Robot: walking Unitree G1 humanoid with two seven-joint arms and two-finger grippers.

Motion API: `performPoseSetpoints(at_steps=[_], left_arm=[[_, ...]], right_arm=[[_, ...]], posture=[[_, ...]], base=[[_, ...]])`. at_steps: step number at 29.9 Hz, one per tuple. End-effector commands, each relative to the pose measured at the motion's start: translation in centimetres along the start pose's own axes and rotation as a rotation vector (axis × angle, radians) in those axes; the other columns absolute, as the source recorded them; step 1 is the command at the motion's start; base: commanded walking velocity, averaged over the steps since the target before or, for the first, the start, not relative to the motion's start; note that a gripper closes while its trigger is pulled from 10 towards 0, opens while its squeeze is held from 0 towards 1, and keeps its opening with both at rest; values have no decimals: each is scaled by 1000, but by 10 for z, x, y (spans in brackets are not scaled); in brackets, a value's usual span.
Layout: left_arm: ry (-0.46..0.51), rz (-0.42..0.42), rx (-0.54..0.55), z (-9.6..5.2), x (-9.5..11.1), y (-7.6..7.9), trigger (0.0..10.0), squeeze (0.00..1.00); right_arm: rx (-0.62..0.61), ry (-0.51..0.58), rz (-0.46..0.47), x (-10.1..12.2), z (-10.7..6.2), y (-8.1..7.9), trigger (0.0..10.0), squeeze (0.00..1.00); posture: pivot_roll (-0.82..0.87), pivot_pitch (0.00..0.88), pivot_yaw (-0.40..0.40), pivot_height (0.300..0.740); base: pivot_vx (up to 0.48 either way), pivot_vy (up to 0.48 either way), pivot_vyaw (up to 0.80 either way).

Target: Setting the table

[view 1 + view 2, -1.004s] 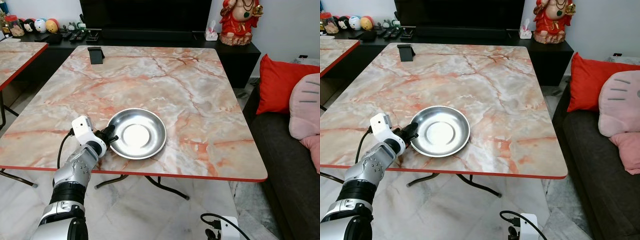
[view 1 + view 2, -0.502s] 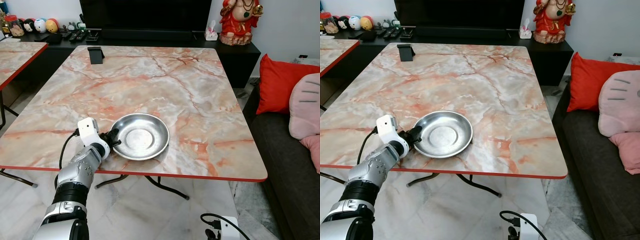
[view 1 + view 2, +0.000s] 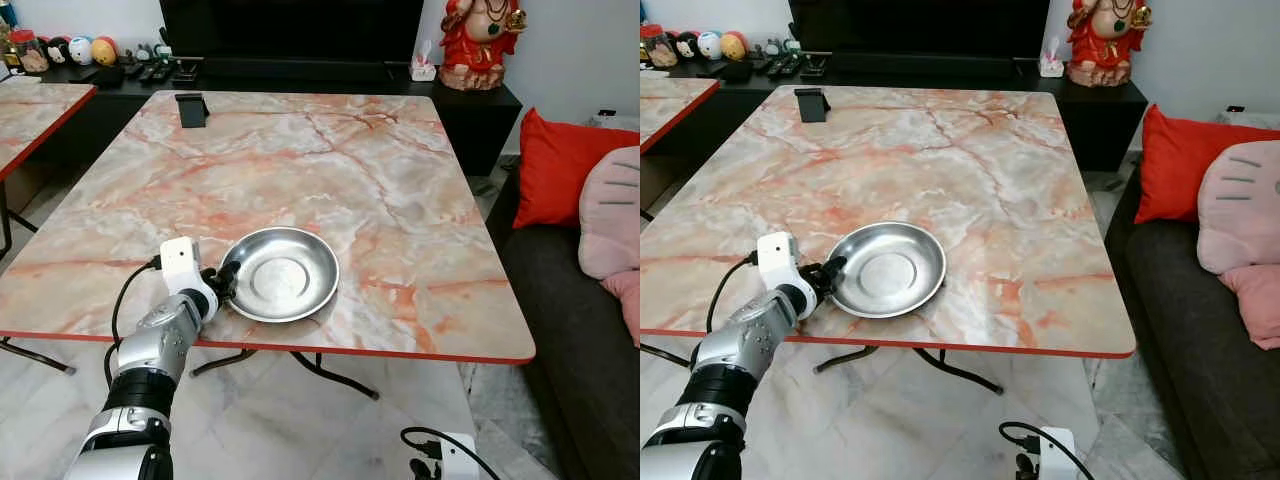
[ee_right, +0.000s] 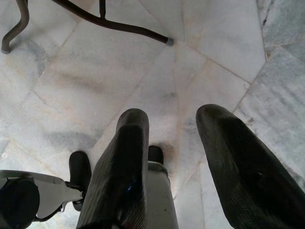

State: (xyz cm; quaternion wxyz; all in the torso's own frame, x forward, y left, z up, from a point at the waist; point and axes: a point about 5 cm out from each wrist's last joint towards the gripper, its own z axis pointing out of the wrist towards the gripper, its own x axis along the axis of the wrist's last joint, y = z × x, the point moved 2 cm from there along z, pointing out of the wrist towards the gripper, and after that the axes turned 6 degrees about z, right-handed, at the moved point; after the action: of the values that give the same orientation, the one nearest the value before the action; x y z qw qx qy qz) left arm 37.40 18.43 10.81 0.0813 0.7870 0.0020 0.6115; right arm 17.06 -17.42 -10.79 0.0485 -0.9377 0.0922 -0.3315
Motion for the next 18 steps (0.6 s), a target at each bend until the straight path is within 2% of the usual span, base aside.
performPoseSetpoints(at_steps=[1,2,6,8,10,11,12,13,14,15,17,18], left_arm=[[58,62,-12,-2,11,2,10000,0],[58,62,-12,-2,11,2,10000,0],[192,26,-43,-7,29,6,10000,0],[211,21,-45,-8,31,6,10000,0],[247,96,-27,-11,33,5,10000,0],[247,96,-27,-11,33,5,10000,0],[277,142,-16,-14,34,5,10000,0],[326,232,1,-19,33,5,10000,0],[326,232,1,-19,33,5,10000,0],[356,304,4,-22,32,7,10000,0],[376,329,-4,-24,31,8,10000,0],[396,295,0,-26,29,8,10000,0]], right_arm=[[0,-10,-3,-2,-1,1,10000,0],[0,-10,-3,-2,-1,1,10000,0],[4,-10,2,-3,-1,0,10000,0],[5,-10,2,-3,-1,0,10000,0],[6,-8,-3,-2,-1,0,10000,0],[6,-8,-3,-2,-1,0,10000,0],[7,-6,0,-2,-1,0,10000,0],[10,-4,5,-3,-1,-1,10000,0],[10,-4,5,-3,-1,-1,10000,0],[10,-6,5,-4,-1,-1,10000,0],[9,-9,2,-5,-1,-1,10000,0],[5,-9,3,-6,-1,-2,10000,0]], posture=[[83,0,-34,740],[83,0,-34,740],[83,0,-32,740],[83,0,-32,740],[84,0,-32,740],[84,0,-32,740],[80,0,-29,740],[75,0,-25,740],[75,0,-25,740],[75,0,-20,740],[70,0,-16,740],[58,0,-11,740]], base=[[0,0,0],[0,0,0],[0,0,0],[0,0,0],[0,0,0],[0,0,0],[0,0,0],[0,0,0],[0,0,0],[0,0,0],[0,0,0],[0,0,0]])
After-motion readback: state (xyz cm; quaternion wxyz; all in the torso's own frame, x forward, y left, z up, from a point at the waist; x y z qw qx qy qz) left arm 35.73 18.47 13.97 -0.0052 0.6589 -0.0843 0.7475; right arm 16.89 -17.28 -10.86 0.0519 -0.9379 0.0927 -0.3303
